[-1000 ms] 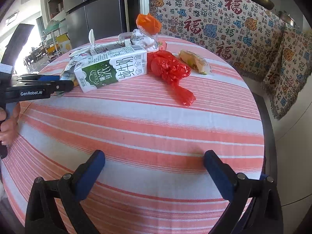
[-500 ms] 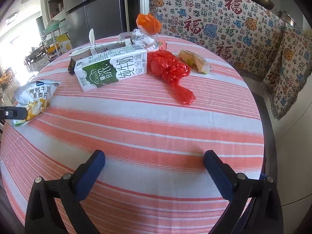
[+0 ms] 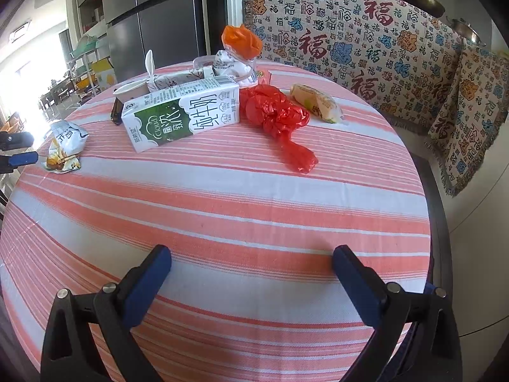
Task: Collect trash
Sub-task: 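Grasp the white snack bag with the left tool and lift it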
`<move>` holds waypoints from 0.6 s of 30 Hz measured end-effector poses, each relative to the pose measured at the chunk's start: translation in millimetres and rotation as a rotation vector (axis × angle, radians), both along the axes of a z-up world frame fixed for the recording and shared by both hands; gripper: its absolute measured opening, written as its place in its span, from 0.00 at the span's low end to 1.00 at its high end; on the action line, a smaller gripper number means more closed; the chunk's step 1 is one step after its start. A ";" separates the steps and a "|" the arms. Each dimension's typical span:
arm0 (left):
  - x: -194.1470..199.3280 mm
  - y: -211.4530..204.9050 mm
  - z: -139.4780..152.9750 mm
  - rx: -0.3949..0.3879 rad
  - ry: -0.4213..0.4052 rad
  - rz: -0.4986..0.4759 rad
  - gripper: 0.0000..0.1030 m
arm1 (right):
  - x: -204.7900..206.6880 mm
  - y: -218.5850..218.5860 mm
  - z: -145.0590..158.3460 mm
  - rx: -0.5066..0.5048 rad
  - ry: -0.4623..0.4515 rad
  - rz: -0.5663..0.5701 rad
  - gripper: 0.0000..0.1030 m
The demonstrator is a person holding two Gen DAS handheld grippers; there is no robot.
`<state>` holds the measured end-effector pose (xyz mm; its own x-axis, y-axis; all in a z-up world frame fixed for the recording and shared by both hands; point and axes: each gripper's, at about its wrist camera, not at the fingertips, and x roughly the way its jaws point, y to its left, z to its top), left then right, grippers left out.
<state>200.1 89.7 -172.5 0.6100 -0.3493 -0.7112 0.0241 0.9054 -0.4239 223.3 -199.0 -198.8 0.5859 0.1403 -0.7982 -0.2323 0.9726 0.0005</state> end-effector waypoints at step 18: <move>45.0 -53.2 -39.2 0.348 0.020 0.015 0.99 | 63.1 -32.3 36.5 0.053 -0.016 0.005 1.00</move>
<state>245.1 36.4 -211.7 0.5982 -0.0753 -0.7978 0.0051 0.9959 -0.0902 286.4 -231.4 -162.2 0.5975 0.1850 -0.7802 -0.2374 0.9702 0.0482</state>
